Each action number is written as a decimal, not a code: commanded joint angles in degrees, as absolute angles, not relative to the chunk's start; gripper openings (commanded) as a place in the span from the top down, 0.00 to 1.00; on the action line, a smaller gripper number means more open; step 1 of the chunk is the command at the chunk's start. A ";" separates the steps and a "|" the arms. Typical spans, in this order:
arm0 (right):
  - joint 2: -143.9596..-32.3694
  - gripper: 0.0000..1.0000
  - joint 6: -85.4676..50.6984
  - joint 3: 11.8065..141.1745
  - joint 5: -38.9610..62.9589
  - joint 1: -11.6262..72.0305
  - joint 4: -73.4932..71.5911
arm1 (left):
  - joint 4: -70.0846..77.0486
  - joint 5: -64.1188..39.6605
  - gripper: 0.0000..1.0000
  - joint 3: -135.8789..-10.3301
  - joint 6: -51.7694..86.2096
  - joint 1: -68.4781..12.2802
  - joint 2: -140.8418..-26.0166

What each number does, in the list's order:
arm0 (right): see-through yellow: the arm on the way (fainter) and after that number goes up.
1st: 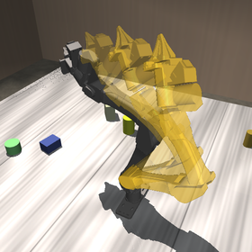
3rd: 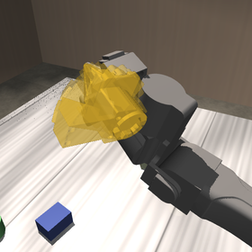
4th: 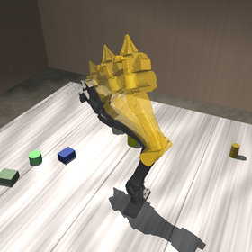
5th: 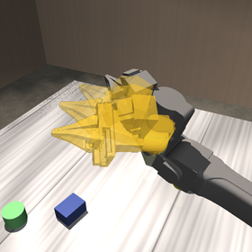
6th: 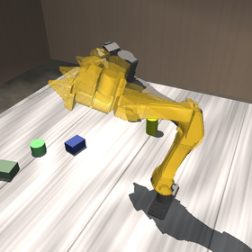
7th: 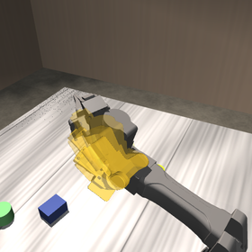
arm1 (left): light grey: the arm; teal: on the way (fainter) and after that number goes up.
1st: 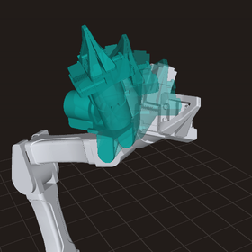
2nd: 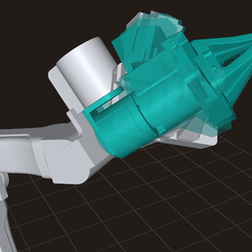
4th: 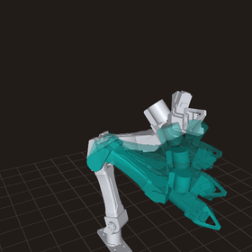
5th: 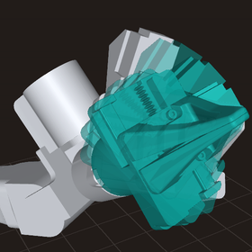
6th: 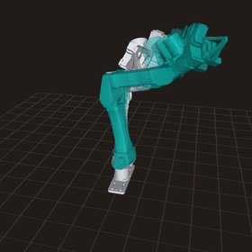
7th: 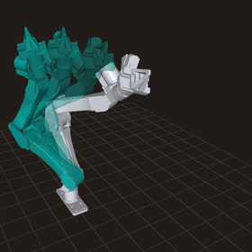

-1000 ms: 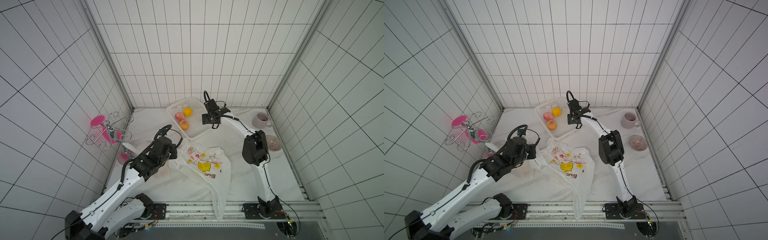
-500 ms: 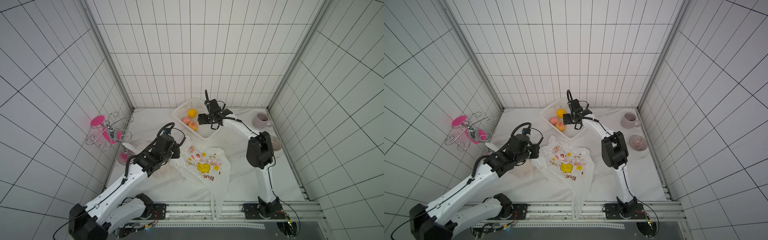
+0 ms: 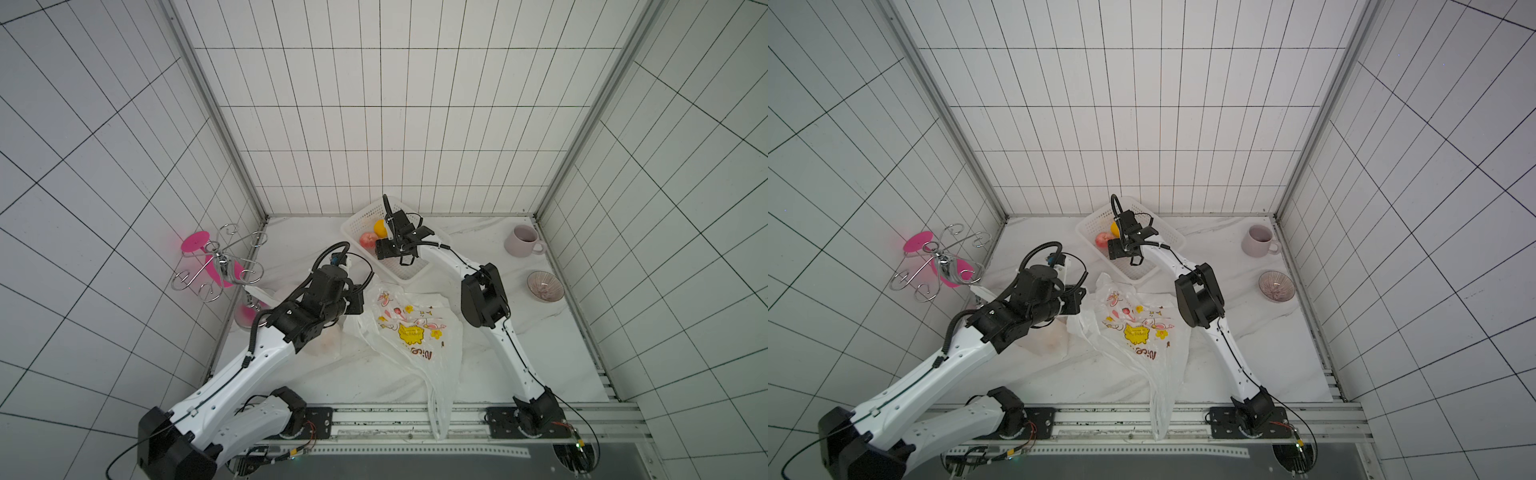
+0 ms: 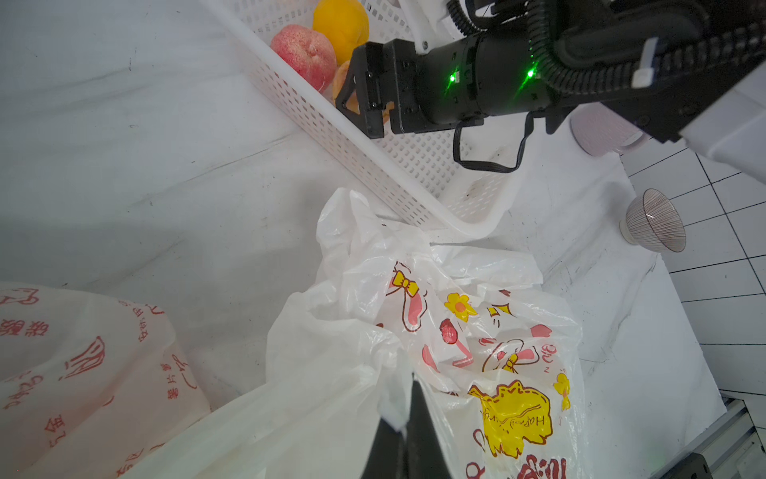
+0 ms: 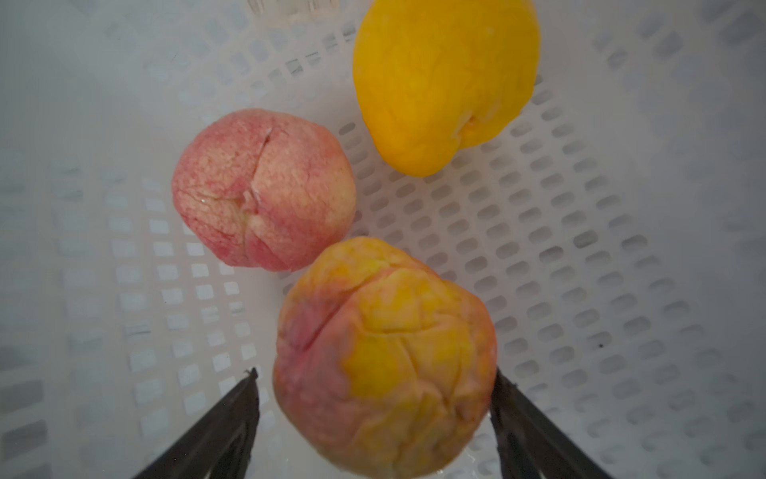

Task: Place the peach into a plastic bag & tie a knot
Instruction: Pick up the peach from the basket.

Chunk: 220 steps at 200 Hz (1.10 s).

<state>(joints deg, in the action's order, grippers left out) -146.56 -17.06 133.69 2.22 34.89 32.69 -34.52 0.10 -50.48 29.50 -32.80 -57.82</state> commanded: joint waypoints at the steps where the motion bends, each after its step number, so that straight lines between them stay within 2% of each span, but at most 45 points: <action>1: -149.26 0.17 -16.61 141.71 -0.07 34.93 35.16 | -33.46 -0.31 1.00 -52.28 28.94 -32.56 -57.39; 19: -148.85 0.22 -17.01 141.17 -0.50 34.46 35.20 | -33.57 -0.52 1.00 -52.43 29.00 -32.61 -57.50; 47: -145.62 0.24 -16.64 136.37 -1.29 33.68 31.21 | -33.06 -1.21 1.00 -52.95 28.83 -32.61 -58.05; 88: -142.67 0.43 -14.54 135.51 0.48 32.93 30.47 | -33.13 -3.58 1.00 -54.48 27.84 -32.60 -58.45; 116: -135.38 0.49 -14.24 127.31 0.28 32.90 26.50 | -33.05 -4.82 1.00 -55.22 27.21 -32.56 -57.93; 142: -125.22 0.50 -15.53 118.99 1.73 33.03 25.76 | -33.33 -6.52 1.00 -57.68 25.19 -32.60 -58.36; 165: -112.98 0.53 -18.19 105.54 3.46 34.61 24.13 | -32.07 -7.66 1.00 -60.22 22.72 -32.27 -58.85; 220: -78.34 0.61 -22.21 70.92 2.74 48.04 28.44 | -31.02 -14.59 1.00 -67.84 23.35 -29.56 -64.49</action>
<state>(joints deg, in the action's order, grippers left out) -88.09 -19.11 83.22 2.33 42.46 23.86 -32.05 -10.70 -64.34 23.94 -29.91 -62.57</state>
